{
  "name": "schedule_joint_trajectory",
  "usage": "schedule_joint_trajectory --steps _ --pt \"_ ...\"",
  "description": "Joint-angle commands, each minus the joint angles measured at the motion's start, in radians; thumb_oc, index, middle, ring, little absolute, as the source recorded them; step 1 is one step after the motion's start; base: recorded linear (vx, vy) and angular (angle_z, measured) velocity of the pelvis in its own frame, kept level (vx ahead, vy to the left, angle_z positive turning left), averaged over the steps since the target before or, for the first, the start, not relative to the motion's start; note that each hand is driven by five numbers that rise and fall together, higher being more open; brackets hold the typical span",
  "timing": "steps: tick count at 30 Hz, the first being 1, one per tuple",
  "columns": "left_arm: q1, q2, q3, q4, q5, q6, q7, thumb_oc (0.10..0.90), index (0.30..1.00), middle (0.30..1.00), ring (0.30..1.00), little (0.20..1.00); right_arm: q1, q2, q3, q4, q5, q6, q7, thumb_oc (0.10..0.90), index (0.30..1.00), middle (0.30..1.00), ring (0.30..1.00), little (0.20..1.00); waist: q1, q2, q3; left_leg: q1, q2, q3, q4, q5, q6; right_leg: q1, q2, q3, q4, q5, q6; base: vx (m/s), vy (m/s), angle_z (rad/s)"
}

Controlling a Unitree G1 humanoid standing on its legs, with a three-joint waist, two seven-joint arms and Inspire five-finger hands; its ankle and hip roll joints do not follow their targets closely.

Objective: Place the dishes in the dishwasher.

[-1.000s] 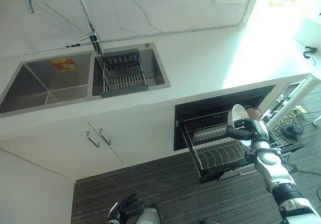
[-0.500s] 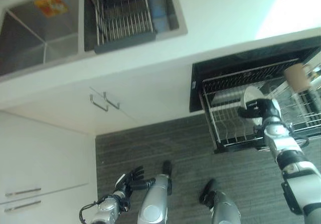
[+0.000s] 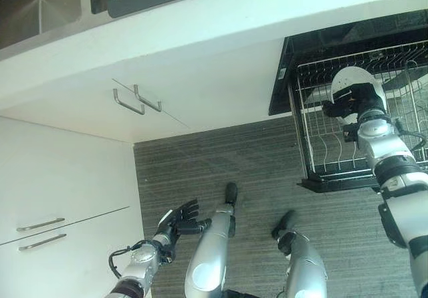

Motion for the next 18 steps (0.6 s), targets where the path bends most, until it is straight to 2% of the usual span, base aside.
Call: schedule_joint_trajectory --steps 1,2,9,16,18 --pt "0.136 0.06 -0.065 -0.008 0.001 0.02 0.015 0.8 0.9 0.9 0.9 0.9 -0.101 -0.13 0.03 0.041 0.058 0.058 0.031 0.4 0.3 0.3 0.3 0.3 0.019 0.003 -0.035 0.016 0.038 -0.066 0.048 -0.127 -0.062 0.004 -0.021 0.073 -0.086 0.019 0.091 0.0 0.0 0.0" --pt "0.139 0.063 -0.064 -0.014 -0.003 0.024 0.014 0.8 0.9 0.9 0.9 0.9 -0.104 -0.135 0.026 0.053 0.082 0.079 0.048 0.8 0.9 0.9 0.9 0.9 0.02 0.004 -0.035 0.015 0.04 -0.065 0.048 -0.126 -0.063 0.003 -0.021 0.073 -0.086 0.02 0.09 0.0 0.0 0.0" --pt "0.141 0.079 -0.059 -0.044 0.001 0.042 0.013 0.8 0.9 0.9 0.9 0.9 -0.1 -0.14 0.01 0.097 0.114 0.137 0.147 0.8 0.9 0.9 0.9 0.9 0.025 -0.003 -0.028 0.014 0.04 -0.06 0.048 -0.128 -0.062 0.002 -0.021 0.069 -0.086 0.021 0.093 0.0 0.0 0.0" --pt "0.143 0.099 -0.049 -0.058 0.01 0.058 0.008 0.8 0.9 0.9 0.9 0.9 -0.089 -0.154 -0.013 0.06 0.132 0.125 0.17 0.8 0.9 0.9 0.9 0.9 0.019 -0.021 -0.035 0.035 0.046 -0.047 0.048 -0.136 -0.064 0.02 -0.018 0.068 -0.086 0.018 0.098 -0.04 -0.016 -0.01" --pt "0.146 0.108 -0.035 -0.047 0.014 0.055 0.009 0.8 0.9 0.9 0.9 0.9 -0.079 -0.155 -0.024 0.003 0.183 0.104 0.168 0.8 0.9 0.9 0.9 0.9 0.013 -0.042 -0.047 0.06 0.058 -0.037 0.048 -0.143 -0.068 0.044 -0.011 0.068 -0.086 0.012 0.097 -0.04 -0.043 -0.05"
